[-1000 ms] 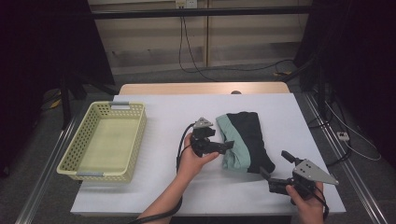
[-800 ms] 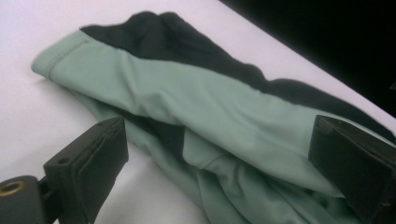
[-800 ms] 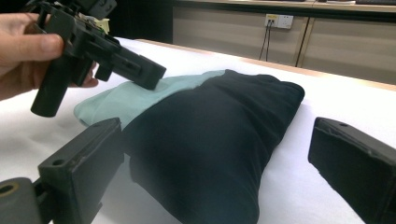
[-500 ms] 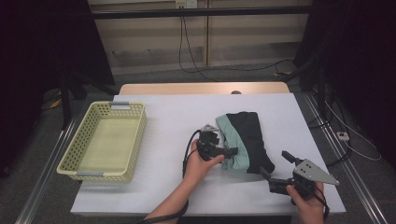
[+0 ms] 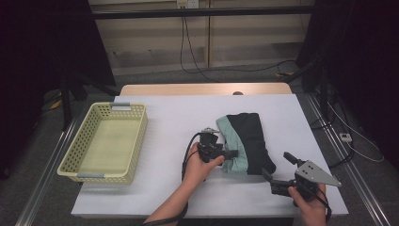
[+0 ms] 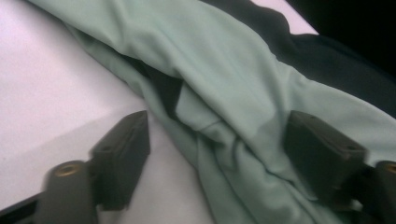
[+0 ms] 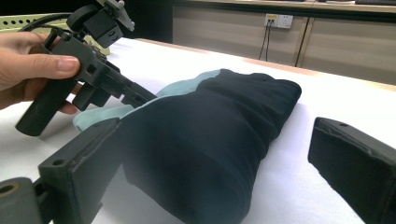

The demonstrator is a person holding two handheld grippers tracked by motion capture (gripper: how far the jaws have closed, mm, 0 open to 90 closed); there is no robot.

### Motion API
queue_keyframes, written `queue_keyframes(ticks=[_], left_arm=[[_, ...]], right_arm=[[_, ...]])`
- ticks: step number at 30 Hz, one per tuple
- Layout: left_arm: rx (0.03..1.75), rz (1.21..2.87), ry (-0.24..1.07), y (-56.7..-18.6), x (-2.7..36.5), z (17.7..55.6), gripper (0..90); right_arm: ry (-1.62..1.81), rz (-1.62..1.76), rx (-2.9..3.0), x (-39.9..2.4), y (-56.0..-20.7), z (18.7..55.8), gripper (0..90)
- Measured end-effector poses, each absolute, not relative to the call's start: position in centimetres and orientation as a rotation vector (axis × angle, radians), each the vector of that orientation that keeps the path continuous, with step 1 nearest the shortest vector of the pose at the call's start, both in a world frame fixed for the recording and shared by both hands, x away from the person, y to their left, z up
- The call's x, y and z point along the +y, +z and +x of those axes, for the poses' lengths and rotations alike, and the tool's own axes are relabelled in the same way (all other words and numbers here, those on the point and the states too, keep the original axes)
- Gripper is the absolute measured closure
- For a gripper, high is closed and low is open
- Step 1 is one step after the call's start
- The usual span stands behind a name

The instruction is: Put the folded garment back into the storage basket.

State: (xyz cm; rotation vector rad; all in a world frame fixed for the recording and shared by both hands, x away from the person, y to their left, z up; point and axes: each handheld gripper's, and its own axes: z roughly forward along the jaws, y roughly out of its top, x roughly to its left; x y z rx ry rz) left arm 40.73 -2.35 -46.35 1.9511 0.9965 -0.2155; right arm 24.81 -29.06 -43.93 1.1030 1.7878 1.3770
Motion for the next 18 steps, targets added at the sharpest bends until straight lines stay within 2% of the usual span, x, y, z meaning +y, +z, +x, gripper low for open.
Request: queue_keyframes(ticks=[2,4,6,18], left_arm=[[1.040,1.923,-0.324,-46.5,-2.5,40.6,46.7],[1.054,1.918,-0.332,-46.5,-2.5,40.6,48.3],[1.073,1.889,-0.378,-46.7,-2.3,40.7,59.4],[1.121,1.901,-0.443,-45.6,-1.2,41.0,78.5]], right_arm=[[1.377,1.104,1.787,-29.1,-43.9,24.8,3.4],[1.377,1.106,1.785,-29.1,-43.9,24.8,3.4],[1.378,1.106,1.784,-29.2,-43.9,24.8,3.4],[1.373,1.103,1.775,-29.4,-43.8,24.7,3.4]])
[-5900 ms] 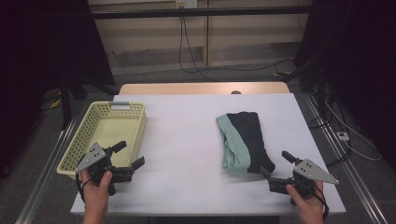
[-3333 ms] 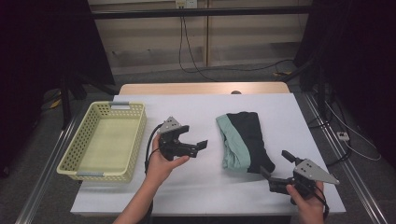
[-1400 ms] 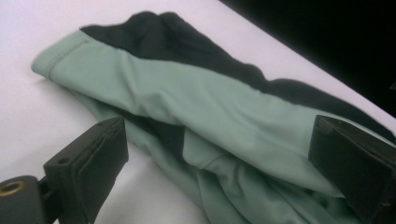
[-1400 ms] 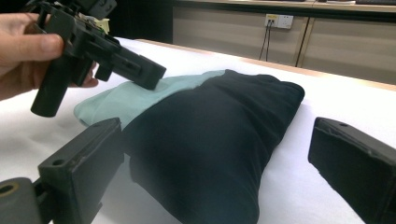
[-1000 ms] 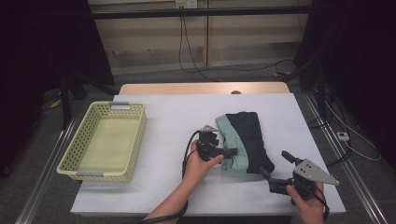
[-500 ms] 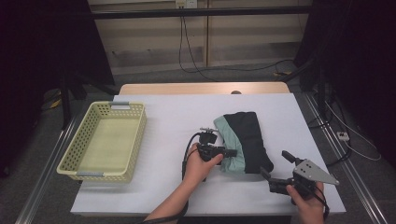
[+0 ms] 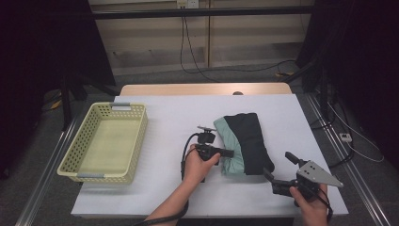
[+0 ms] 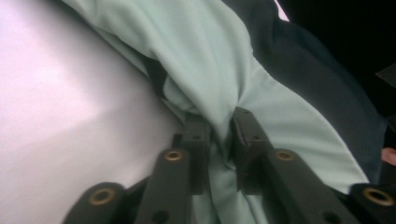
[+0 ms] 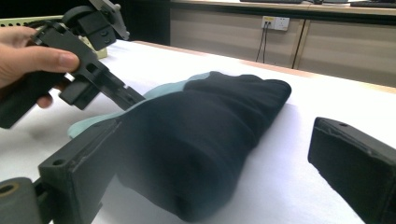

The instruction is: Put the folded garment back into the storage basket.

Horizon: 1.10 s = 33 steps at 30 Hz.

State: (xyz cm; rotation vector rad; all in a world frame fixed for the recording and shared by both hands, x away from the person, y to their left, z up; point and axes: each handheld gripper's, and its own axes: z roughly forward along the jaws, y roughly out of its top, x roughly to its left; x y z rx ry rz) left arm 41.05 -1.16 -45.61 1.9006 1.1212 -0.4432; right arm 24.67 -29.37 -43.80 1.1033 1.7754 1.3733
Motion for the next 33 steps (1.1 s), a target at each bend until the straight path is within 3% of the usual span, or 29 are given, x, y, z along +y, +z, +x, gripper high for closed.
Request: queue_keyframes(ticks=[2,15,21,24,27,33], left_arm=[[1.118,1.900,-0.450,-45.2,-0.4,41.3,83.7],[1.129,1.908,-0.411,-44.9,0.6,41.9,80.9],[1.120,1.945,-0.315,-44.8,0.3,41.6,52.6],[1.134,1.921,-0.322,-45.4,-0.1,41.4,47.8],[1.142,1.896,-0.359,-45.9,-0.7,41.1,49.7],[1.133,1.884,-0.386,-45.9,-1.2,41.0,69.9]], right_arm=[[1.375,1.108,1.768,-29.5,-43.8,24.7,3.4],[1.373,1.107,1.774,-29.4,-43.8,24.7,3.5],[1.372,1.109,1.772,-29.5,-43.8,24.7,3.5],[1.373,1.107,1.776,-29.4,-43.8,24.7,3.5],[1.372,1.103,1.780,-29.3,-43.8,24.7,3.5],[1.373,1.105,1.773,-29.4,-43.8,24.7,3.5]])
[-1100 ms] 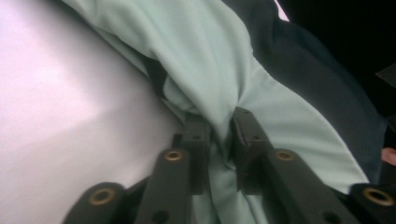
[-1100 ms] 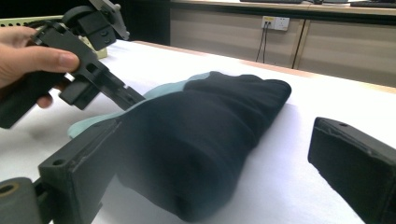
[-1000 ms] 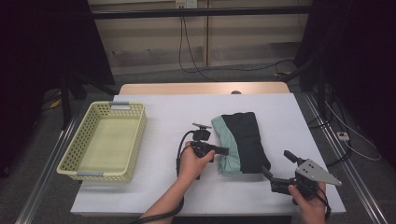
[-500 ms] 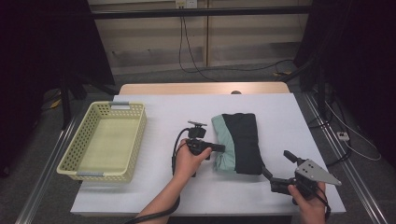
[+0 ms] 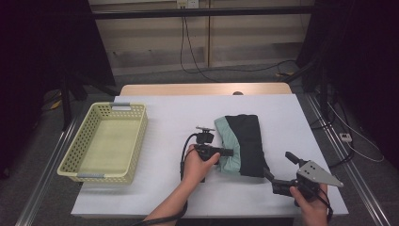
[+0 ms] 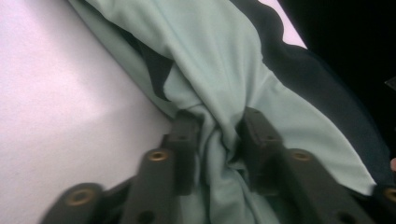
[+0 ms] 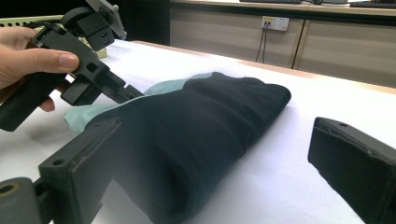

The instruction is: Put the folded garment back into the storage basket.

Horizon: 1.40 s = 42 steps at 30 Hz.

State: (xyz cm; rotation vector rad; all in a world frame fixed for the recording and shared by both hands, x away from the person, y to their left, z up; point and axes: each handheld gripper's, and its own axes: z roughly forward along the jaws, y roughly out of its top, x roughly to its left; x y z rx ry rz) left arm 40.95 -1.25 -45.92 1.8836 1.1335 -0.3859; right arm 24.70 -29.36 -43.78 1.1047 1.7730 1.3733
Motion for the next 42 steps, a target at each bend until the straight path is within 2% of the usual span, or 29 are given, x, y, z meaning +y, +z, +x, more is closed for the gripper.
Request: queue_keyframes(ticks=[6,7,13,22,24,30,32,42], left_arm=[[1.169,1.881,-0.448,-45.0,0.2,41.5,79.3],[1.166,1.887,-0.435,-44.8,0.7,41.6,83.1],[1.182,1.982,-0.405,-43.2,4.1,42.7,83.3],[1.207,1.989,-0.356,-43.2,6.7,43.2,81.1],[1.225,1.961,-0.333,-43.0,6.8,43.2,74.7],[1.249,1.918,-0.263,-42.5,7.0,43.5,41.1],[1.249,1.911,-0.266,-42.7,6.8,43.6,42.0],[1.279,1.860,-0.361,-45.2,5.0,44.0,30.7]], right_arm=[[1.376,1.105,1.771,-29.4,-43.8,24.7,3.5],[1.372,1.106,1.768,-29.6,-43.8,24.7,3.5],[1.370,1.114,1.762,-29.7,-43.8,24.7,3.5],[1.367,1.106,1.770,-29.5,-43.8,24.7,3.5],[1.365,1.106,1.773,-29.5,-43.8,24.7,3.5],[1.365,1.105,1.772,-29.5,-43.8,24.7,3.5],[1.365,1.106,1.773,-29.4,-43.8,24.7,3.5],[1.367,1.111,1.774,-29.5,-43.9,24.7,3.5]])
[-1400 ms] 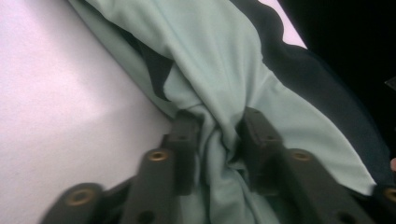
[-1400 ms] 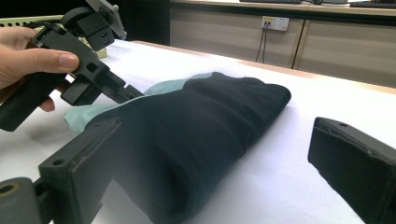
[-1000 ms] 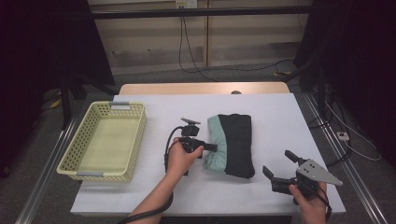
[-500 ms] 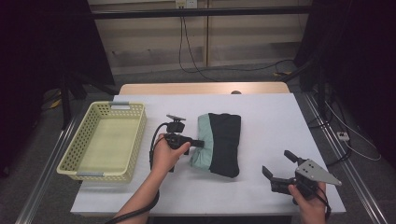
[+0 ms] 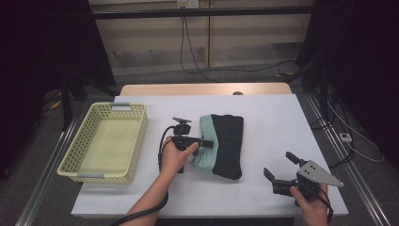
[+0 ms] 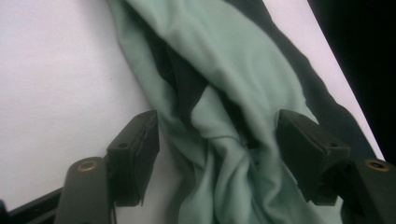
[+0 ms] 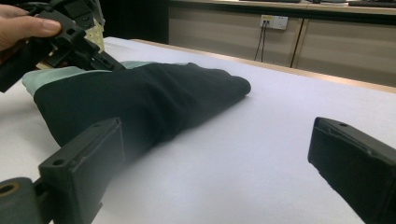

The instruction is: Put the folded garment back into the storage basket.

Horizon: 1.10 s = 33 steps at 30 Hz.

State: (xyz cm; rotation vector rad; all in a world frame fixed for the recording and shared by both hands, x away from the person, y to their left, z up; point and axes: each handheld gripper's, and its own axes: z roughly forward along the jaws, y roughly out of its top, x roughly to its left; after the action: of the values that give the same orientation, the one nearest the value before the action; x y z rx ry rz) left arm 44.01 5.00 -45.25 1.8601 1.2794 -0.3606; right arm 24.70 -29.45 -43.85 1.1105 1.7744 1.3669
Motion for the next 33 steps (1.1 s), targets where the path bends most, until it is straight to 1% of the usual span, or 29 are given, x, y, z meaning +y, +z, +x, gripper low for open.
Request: queue_keyframes(ticks=[3,6,10,11,14,17,21,25,31,33], left_arm=[[1.280,1.872,-0.363,-45.6,4.5,44.1,30.1],[1.287,1.872,-0.362,-45.6,4.0,44.1,34.2],[1.265,1.838,-0.432,-46.0,3.3,44.2,48.0],[1.266,1.843,-0.428,-45.9,3.2,44.1,53.7],[1.255,1.856,-0.409,-45.5,3.1,44.2,62.6],[1.241,1.858,-0.408,-45.2,3.3,44.1,64.2],[1.236,1.864,-0.416,-44.8,4.1,44.1,68.8],[1.229,1.862,-0.444,-44.0,4.4,44.2,70.2],[1.210,1.902,-0.426,-42.2,5.6,44.7,71.4],[1.202,1.915,-0.401,-41.6,6.0,44.8,71.5]], right_arm=[[1.366,1.109,1.775,-29.4,-43.9,24.7,3.5],[1.365,1.107,1.777,-29.4,-43.8,24.7,3.5],[1.365,1.107,1.774,-29.4,-43.8,24.7,3.5],[1.364,1.105,1.774,-29.5,-43.8,24.7,3.5],[1.363,1.109,1.772,-29.5,-43.8,24.7,3.5],[1.366,1.111,1.769,-29.6,-43.8,24.7,3.5],[1.364,1.105,1.767,-29.6,-43.7,24.6,3.5],[1.365,1.105,1.762,-29.6,-43.7,24.6,3.5],[1.364,1.103,1.761,-29.7,-43.7,24.6,3.5],[1.365,1.101,1.761,-29.7,-43.7,24.6,3.5]])
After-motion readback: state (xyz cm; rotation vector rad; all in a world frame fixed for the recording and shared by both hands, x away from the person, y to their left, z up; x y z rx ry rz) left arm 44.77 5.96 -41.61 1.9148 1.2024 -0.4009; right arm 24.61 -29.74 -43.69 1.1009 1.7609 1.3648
